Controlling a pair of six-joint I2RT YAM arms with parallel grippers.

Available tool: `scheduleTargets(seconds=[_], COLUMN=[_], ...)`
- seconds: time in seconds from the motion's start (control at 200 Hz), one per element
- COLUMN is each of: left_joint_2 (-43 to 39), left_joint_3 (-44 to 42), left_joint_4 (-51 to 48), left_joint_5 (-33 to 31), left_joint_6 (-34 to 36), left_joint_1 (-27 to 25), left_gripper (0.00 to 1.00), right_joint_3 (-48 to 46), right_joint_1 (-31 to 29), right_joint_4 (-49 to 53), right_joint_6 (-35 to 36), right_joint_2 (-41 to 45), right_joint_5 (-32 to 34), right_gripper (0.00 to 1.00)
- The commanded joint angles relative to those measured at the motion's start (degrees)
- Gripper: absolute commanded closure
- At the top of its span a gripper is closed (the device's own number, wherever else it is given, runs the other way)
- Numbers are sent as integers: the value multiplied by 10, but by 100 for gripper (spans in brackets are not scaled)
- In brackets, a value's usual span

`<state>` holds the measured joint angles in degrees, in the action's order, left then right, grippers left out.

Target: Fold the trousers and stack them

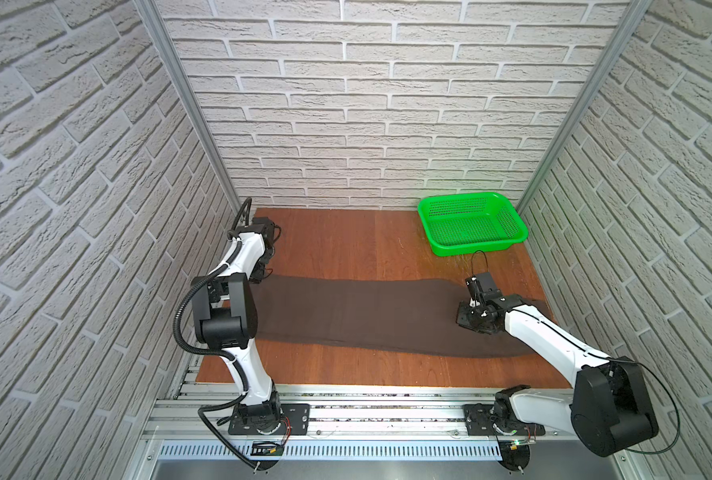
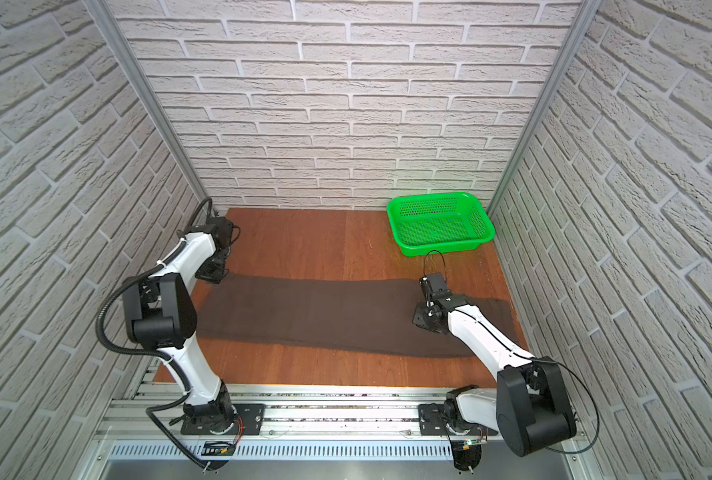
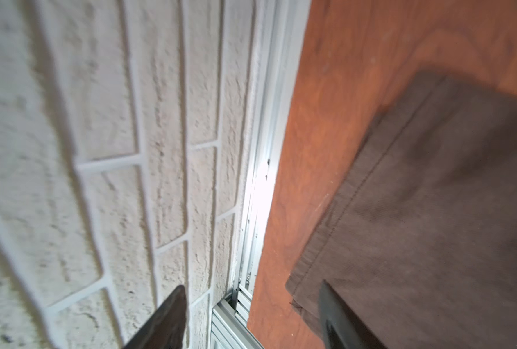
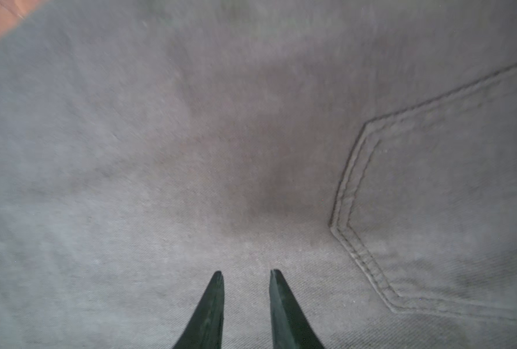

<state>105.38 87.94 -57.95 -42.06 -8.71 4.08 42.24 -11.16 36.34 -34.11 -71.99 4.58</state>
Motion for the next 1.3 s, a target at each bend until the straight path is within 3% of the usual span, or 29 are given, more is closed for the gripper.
scheduleTargets(seconds=[0.0, 0.245, 0.405, 0.635, 1.12, 1.295], left_joint_2=[-72, -153, -149, -127, -19, -31], left_joint_3=[24, -106, -197, -270, -200, -182], left_joint_4=[-33, 61, 128, 172, 141, 130], left_joint_5=[29, 266, 355, 350, 295, 317], left_joint_6=[-14, -81, -141, -198, -191, -185], left_joint_1=[-2, -29, -29, 12, 26, 27], left_gripper=[29, 30, 32, 33, 30, 27], right_joint_3=[25, 59, 69, 71, 91, 88], right_joint_1=[-3, -4, -5, 2, 4, 3], right_joint_4=[6, 10, 11, 0, 11, 24], right_joint_6=[-5, -11, -17, -16, -14, -23], right_joint_2=[-6, -30, -37, -61, -69, -42], right_joint_5=[17, 19, 17, 11, 14, 8], right_gripper=[71, 71, 71, 72, 71, 72])
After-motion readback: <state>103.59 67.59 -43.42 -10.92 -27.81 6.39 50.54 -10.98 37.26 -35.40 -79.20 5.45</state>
